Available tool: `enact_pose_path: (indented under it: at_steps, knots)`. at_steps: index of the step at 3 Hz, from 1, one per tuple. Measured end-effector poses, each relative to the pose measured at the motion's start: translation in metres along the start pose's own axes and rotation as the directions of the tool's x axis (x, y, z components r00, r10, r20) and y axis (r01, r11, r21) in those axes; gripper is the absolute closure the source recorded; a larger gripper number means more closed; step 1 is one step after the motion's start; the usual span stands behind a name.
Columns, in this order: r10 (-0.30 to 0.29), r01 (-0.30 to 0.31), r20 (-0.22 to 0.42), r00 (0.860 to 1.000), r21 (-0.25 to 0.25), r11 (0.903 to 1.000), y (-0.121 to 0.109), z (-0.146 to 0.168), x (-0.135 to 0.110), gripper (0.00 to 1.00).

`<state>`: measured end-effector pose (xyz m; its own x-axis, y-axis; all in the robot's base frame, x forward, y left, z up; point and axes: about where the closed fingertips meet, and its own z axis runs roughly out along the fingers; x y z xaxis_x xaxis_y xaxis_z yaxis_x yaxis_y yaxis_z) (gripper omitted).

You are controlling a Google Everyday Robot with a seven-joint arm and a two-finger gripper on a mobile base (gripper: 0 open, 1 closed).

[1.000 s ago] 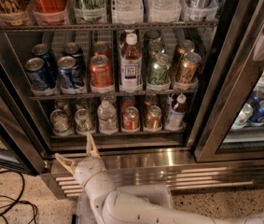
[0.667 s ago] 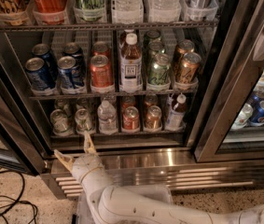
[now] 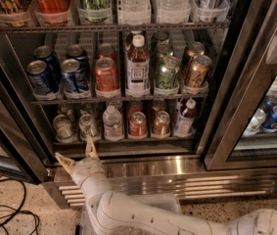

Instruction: Pick 7up can from bottom shelf of fridge

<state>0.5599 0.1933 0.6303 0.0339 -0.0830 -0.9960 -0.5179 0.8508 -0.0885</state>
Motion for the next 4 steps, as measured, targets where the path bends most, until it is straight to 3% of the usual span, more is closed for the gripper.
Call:
enact_pose_path:
  at_steps: [1, 2, 3, 4]
  knots:
    - [-0.006, 0.005, 0.014, 1.0, 0.04, 0.9992, -0.001, 0.006, 0.002, 0.24]
    - [0.011, -0.012, 0.011, 1.0, 0.125, 0.992, -0.013, 0.007, 0.006, 0.24]
    - [0.03, -0.026, -0.017, 0.999, 0.214, 0.9764, -0.03, 0.007, 0.016, 0.25]
    - [0.015, -0.007, -0.03, 0.999, 0.243, 0.9701, -0.034, 0.012, 0.019, 0.28]
